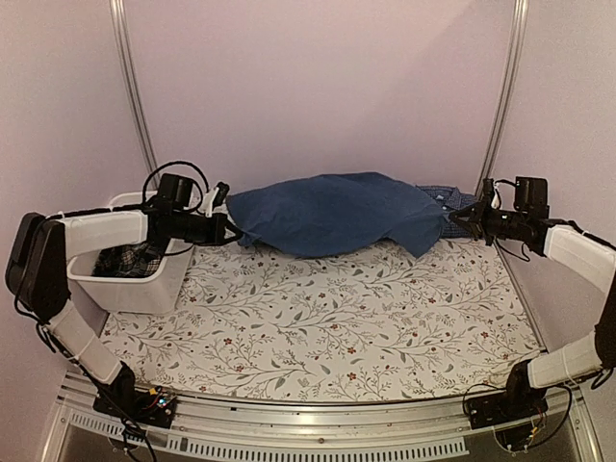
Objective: Fold and stack the mixed laundry pile
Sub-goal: Flatten out the crumpled T-shirt at the center of the board.
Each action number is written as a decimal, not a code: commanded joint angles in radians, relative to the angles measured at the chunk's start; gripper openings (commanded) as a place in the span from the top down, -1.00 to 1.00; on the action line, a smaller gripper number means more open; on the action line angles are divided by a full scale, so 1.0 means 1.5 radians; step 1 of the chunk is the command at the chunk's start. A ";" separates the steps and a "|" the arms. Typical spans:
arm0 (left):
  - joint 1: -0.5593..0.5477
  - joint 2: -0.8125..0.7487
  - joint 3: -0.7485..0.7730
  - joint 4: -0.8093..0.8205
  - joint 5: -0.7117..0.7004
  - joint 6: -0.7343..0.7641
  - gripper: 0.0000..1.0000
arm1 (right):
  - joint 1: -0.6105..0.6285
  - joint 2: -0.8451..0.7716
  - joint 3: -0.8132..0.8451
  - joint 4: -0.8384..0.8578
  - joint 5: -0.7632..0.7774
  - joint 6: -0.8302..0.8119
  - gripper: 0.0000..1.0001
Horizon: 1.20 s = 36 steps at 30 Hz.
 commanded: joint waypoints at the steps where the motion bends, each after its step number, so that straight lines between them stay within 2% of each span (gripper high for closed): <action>1: -0.020 0.010 -0.023 -0.064 -0.016 0.025 1.00 | 0.003 -0.046 -0.039 -0.142 0.019 -0.092 1.00; 4: -0.036 0.024 -0.019 -0.131 -0.025 0.028 1.00 | 0.003 -0.043 -0.047 -0.206 0.010 -0.121 1.00; 8: -0.058 -0.015 -0.024 -0.209 -0.027 0.004 1.00 | 0.003 -0.071 -0.065 -0.310 0.004 -0.098 1.00; 14: -0.099 -0.080 -0.067 -0.341 -0.038 -0.048 1.00 | 0.003 -0.176 -0.104 -0.458 0.007 -0.072 1.00; 22: -0.149 -0.133 -0.132 -0.445 -0.075 -0.140 1.00 | 0.024 -0.306 -0.175 -0.638 -0.013 -0.024 1.00; 28: -0.153 -0.189 -0.172 -0.511 -0.137 -0.190 1.00 | 0.026 -0.432 -0.204 -0.766 -0.056 0.045 1.00; 32: -0.152 -0.211 -0.175 -0.539 -0.159 -0.198 1.00 | 0.026 -0.499 -0.175 -0.778 -0.110 0.076 1.00; 36: -0.148 -0.216 -0.165 -0.555 -0.166 -0.200 1.00 | 0.026 -0.558 -0.133 -0.698 -0.202 0.136 1.00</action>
